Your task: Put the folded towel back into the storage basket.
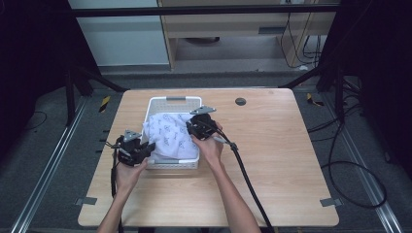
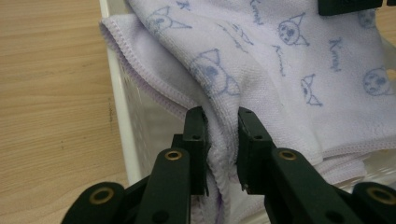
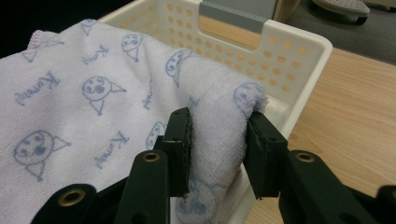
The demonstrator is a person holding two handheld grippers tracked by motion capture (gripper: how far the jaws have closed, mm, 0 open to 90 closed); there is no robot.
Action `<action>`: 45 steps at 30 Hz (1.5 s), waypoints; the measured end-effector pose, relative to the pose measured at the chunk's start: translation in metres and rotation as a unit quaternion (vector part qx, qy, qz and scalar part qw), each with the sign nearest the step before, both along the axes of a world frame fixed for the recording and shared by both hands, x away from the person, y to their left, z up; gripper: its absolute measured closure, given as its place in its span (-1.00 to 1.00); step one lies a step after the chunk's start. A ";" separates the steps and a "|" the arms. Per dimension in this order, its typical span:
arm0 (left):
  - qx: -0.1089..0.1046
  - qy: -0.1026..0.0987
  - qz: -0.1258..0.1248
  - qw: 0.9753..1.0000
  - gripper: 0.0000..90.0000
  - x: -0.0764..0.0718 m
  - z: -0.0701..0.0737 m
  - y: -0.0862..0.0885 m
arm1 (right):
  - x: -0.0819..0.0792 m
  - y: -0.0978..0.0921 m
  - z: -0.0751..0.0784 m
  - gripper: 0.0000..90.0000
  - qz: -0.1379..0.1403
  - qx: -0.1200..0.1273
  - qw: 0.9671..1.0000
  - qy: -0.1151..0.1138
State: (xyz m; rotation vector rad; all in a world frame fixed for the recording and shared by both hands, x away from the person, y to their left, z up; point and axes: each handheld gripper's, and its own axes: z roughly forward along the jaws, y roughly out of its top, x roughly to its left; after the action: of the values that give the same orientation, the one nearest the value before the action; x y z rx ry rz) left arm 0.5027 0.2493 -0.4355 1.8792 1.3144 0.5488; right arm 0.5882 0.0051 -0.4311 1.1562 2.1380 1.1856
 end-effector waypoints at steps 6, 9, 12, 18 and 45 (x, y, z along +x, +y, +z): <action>0.003 -0.001 0.009 1.000 0.57 0.001 -0.001 0.001 | 0.001 0.001 -0.003 0.40 0.003 -0.009 1.000 0.002; -0.006 -0.017 0.017 1.000 0.48 -0.001 0.004 0.005 | 0.000 0.000 -0.004 0.34 0.002 -0.017 1.000 -0.004; -0.012 -0.025 0.022 0.999 0.45 -0.003 0.009 0.008 | 0.000 0.000 -0.002 0.31 0.003 -0.015 1.000 -0.006; -0.019 -0.042 0.024 0.999 0.41 -0.009 0.017 0.011 | -0.008 -0.007 0.007 0.21 0.009 -0.004 1.000 -0.018; -0.010 -0.090 -0.012 0.996 0.04 -0.054 0.024 0.008 | -0.065 -0.102 0.027 -0.64 0.046 0.025 0.998 -0.022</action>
State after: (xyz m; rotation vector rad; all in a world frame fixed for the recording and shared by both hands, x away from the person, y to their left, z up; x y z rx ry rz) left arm 0.4484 0.2574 -0.4118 1.7817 1.1757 0.6726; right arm 0.5231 -0.0971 -0.4039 1.0528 2.1593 1.2991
